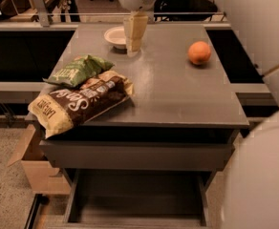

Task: Place green jalapeno chip bag into middle drawer

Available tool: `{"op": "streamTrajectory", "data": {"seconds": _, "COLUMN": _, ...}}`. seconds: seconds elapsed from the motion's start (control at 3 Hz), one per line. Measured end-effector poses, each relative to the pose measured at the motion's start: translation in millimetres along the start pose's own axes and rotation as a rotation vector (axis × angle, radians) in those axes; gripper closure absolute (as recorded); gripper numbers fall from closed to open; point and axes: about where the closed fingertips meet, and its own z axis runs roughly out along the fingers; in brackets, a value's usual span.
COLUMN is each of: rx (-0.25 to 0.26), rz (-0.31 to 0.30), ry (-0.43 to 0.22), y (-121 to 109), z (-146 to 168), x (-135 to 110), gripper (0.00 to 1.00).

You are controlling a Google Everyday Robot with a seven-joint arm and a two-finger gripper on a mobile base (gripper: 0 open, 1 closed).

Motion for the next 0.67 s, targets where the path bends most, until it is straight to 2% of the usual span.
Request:
{"op": "streamTrajectory", "data": {"seconds": 0.33, "rx": -0.041, "rz": -0.113, "ry": -0.019, "y": -16, "z": 41, "x": -14, "gripper": 0.0}}
{"op": "streamTrajectory", "data": {"seconds": 0.67, "rx": -0.098, "rz": -0.205, "ry": -0.003, "y": -18, "z": 81, "x": -24, "gripper": 0.0}}
